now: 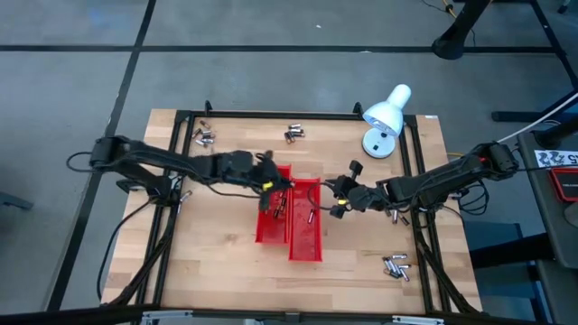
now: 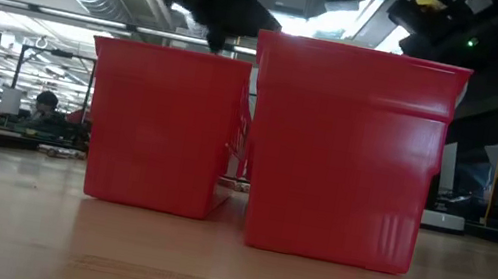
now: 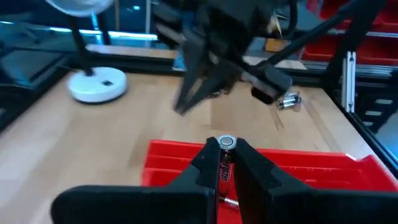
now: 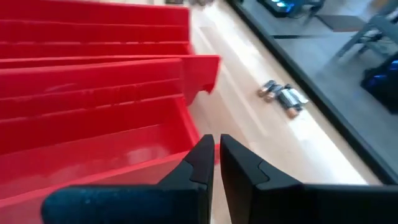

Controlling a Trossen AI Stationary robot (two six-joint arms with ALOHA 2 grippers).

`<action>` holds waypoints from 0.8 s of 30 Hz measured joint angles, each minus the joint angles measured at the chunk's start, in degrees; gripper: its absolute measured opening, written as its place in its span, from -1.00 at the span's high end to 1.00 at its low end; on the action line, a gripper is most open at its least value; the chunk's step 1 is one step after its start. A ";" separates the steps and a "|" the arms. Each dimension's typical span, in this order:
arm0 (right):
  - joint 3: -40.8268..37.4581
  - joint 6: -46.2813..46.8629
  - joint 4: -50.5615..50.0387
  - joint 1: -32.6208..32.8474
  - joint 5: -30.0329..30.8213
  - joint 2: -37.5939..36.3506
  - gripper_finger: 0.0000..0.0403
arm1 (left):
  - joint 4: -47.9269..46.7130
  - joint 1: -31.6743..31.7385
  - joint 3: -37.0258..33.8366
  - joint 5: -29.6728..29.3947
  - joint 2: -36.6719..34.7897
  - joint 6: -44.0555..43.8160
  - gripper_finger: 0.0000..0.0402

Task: Sort batteries
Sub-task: Put the silver battery into the right red bin, then put the black battery into the left red bin

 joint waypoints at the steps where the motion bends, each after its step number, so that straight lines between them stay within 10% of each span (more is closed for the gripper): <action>1: 0.00 -0.01 -0.02 0.00 1.02 -0.29 0.85 | 1.35 0.01 0.64 0.72 2.31 -0.26 0.91; 9: 0.00 -0.04 -1.07 0.00 5.66 -5.10 0.85 | -5.59 -0.01 11.30 4.02 17.64 -0.79 0.90; 24: 0.02 -8.69 -3.43 0.00 2.14 -7.65 0.85 | -11.41 -0.43 15.31 4.04 20.33 2.60 0.43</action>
